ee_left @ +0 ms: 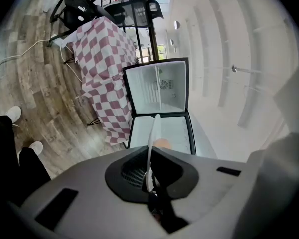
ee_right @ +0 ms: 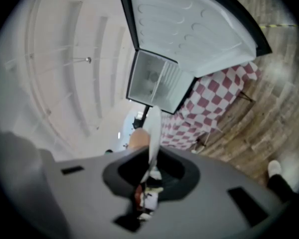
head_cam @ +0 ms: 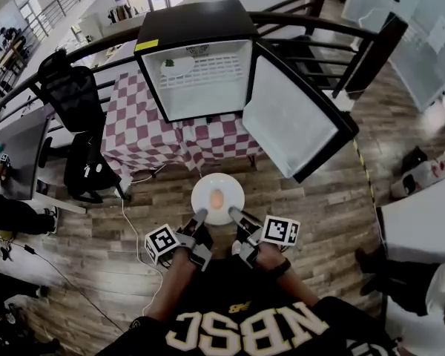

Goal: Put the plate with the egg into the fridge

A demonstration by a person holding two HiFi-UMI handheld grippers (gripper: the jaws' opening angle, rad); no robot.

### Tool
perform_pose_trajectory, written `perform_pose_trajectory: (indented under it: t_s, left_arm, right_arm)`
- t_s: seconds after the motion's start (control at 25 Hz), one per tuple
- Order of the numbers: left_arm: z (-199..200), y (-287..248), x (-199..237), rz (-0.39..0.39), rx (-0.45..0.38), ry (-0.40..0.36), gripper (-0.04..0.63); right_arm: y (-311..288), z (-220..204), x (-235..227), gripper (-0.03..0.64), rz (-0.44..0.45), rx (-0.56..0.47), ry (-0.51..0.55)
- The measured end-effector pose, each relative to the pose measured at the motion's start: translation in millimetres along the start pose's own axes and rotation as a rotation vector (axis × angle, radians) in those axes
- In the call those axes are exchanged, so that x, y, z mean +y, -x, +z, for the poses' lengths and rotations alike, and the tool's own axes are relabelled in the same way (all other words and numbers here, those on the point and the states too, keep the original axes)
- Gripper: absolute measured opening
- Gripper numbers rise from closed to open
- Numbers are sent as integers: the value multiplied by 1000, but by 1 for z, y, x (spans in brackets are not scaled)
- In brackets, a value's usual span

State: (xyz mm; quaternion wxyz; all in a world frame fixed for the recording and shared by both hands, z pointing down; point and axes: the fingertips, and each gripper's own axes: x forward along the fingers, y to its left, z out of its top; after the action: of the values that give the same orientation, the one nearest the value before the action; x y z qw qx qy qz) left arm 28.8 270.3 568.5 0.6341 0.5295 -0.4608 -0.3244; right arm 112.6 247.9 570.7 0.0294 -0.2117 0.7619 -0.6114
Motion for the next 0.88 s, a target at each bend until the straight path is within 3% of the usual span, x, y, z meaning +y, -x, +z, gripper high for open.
perform_pose_trajectory:
  t_s: [0.28,0.56,0.88]
  left_arm:
    - [-35,-25,5,24,-21,41,31]
    - [-42,-27,19,84,-50,34,29]
    - [-24,-34,26,81,-81,49,29]
  right_arm:
    - [26,31,-17,75,-47,31,245]
    - [29,29,-35,87,-74,61,320]
    - [6,34,-36,89,-45,99,338]
